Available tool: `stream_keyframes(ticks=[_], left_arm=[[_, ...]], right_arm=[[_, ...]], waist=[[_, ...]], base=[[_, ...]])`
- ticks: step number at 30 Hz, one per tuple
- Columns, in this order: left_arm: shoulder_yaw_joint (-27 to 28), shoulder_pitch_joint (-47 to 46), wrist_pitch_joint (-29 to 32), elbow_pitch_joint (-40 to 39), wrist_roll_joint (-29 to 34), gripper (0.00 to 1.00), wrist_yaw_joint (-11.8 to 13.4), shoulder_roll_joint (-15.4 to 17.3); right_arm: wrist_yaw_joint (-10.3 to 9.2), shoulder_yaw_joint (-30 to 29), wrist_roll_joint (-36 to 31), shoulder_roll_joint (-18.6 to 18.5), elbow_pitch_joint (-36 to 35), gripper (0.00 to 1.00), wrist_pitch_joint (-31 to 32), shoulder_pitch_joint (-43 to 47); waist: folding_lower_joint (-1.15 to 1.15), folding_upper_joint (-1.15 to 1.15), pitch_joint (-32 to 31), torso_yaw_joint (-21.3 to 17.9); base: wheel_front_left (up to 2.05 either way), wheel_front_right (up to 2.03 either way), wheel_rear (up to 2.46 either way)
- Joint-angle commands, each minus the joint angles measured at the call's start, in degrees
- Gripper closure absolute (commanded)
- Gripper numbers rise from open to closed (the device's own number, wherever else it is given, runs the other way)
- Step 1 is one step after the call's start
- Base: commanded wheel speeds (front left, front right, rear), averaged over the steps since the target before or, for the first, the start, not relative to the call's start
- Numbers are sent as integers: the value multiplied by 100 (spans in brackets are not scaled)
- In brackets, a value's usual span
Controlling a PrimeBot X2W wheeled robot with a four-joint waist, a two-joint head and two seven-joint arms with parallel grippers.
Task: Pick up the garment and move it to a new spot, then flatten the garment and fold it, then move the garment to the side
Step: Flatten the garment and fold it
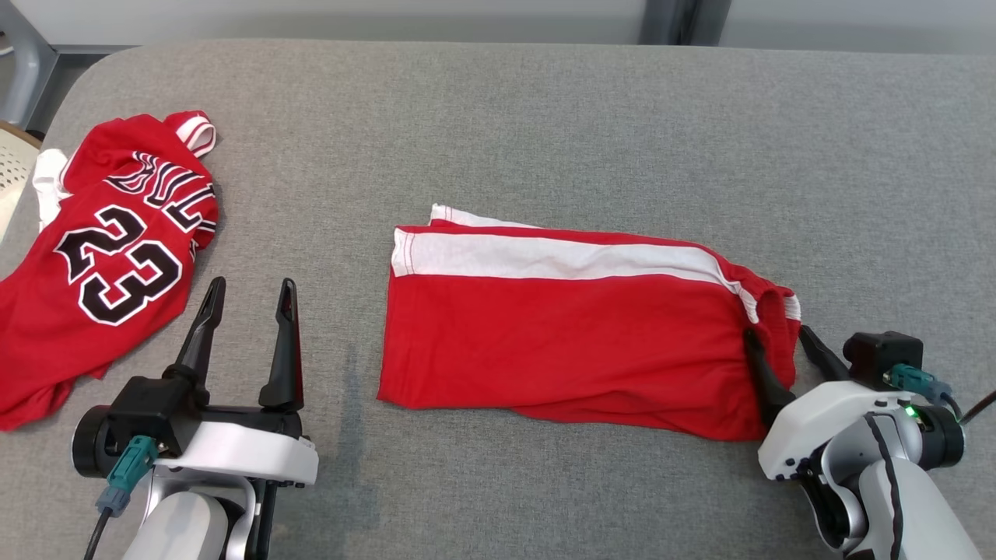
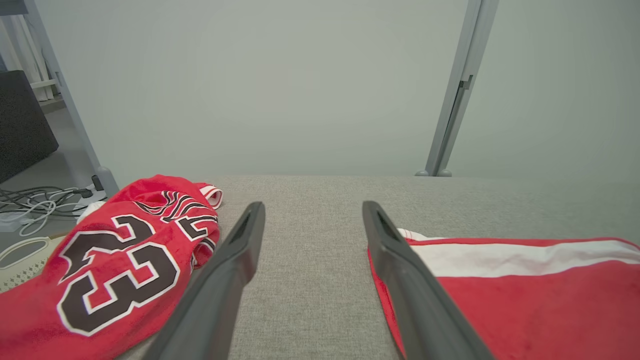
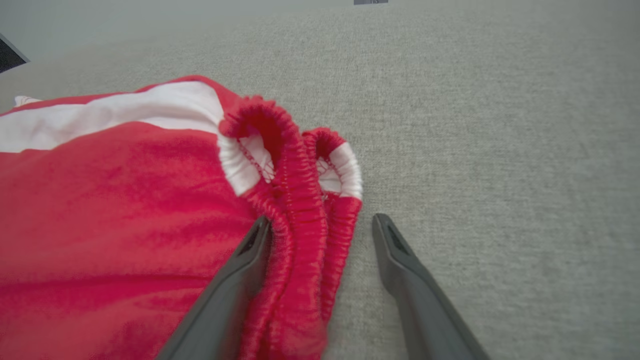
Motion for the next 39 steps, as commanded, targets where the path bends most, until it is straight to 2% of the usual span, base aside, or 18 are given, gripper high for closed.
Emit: stream_keyframes(ticks=[1, 3, 4, 5, 15, 29, 33, 39], left_arm=[[7, -107, -16, 16, 38, 0, -11, 1], [1, -117, -22, 34, 42, 0, -26, -1], [0, -127, -26, 44, 44, 0, -34, -1], [-1, -134, -29, 51, 47, 0, -39, -1], [77, -163, -50, 234, 1, 0, -153, -31], [122, 33, -55, 97, 79, 0, -48, -48], [124, 107, -31, 55, 71, 0, -3, -19], [99, 125, 22, -6, 68, 0, 13, 32]], right_arm=[[1, 77, 178, -17, 155, 0, 125, 3], [1, 161, 295, -13, 246, 55, 155, -10], [1, 190, 365, -10, 287, 69, 182, -22], [1, 206, 376, -10, 314, 100, 188, -20], [-13, 45, 424, -55, 248, 100, 198, 82], [0, -66, 798, -452, -721, 100, 772, 424], [1, -19, 1479, -334, -1172, 100, 1213, 460], [1, -1, 3154, -112, -1994, 100, 2072, 268]], waist=[[0, 0, 19, -20], [0, 0, 27, -42], [0, 0, 29, -52], [0, 0, 28, -61], [0, 0, -10, -139], [0, 0, -168, -273], [0, 0, -236, -337], [0, 0, -302, -382]], base=[[0, 0, 0], [0, 0, 0], [0, 0, 0], [0, 0, 0], [0, 0, 0], [0, 0, 0], [0, 0, 0], [0, 0, 0]])
